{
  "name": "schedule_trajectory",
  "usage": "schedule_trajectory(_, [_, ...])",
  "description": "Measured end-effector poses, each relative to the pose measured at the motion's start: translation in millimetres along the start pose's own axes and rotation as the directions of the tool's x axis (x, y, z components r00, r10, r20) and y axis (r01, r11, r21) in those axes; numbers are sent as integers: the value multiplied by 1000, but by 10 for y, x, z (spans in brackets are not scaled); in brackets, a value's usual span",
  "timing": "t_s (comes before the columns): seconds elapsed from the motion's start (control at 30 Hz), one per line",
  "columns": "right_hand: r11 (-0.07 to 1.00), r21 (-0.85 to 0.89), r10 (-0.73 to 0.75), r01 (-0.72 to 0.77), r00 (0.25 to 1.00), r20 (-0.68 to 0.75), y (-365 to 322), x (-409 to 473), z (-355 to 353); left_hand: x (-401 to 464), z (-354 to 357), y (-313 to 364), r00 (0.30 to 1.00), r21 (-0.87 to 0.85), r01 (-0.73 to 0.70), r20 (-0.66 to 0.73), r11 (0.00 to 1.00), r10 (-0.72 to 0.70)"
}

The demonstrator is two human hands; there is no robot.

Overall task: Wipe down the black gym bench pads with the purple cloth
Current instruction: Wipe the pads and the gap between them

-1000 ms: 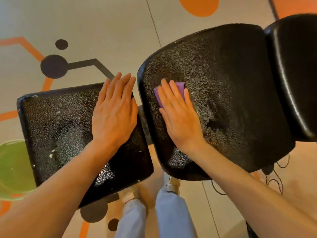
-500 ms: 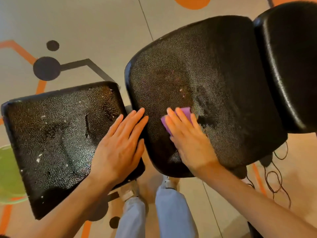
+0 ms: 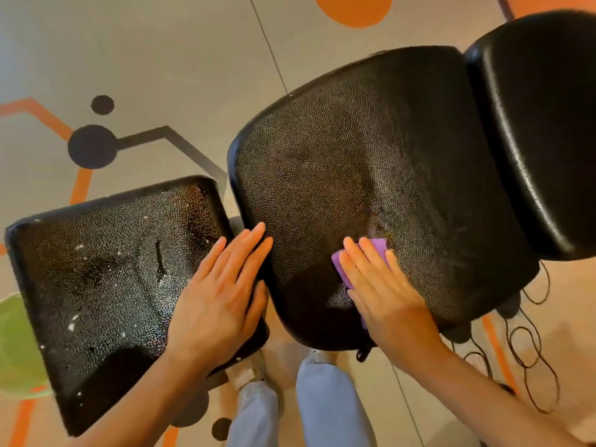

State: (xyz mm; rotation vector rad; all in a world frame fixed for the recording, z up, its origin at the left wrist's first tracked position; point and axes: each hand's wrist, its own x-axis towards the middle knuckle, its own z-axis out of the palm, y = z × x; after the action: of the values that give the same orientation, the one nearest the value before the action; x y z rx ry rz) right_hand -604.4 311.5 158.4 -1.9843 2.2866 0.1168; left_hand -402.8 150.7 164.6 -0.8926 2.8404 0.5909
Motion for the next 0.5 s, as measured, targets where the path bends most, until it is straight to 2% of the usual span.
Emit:
schedule_trajectory(0.07, [1000, 18, -15, 16, 1000, -14, 95, 283, 1, 17, -5, 6, 1000, 0, 2, 11, 1000, -2])
schedule_trajectory(0.2, [974, 157, 180, -160, 976, -119, 144, 1420, -189, 33, -10, 19, 999, 34, 24, 28, 999, -25])
schedule_trajectory(0.27, [983, 106, 163, -152, 980, -110, 181, 1271, -133, 34, -3, 29, 999, 39, 29, 27, 999, -30])
schedule_trajectory(0.4, [994, 107, 32, -34, 999, 14, 186, 70, -82, 19, -18, 44, 999, 47, 36, 6, 998, -36])
schedule_trajectory(0.5, [995, 85, -55, 56, 998, -10, 273, 176, -22, 25, -32, 50, 1000, 44, 21, 1, 999, -21])
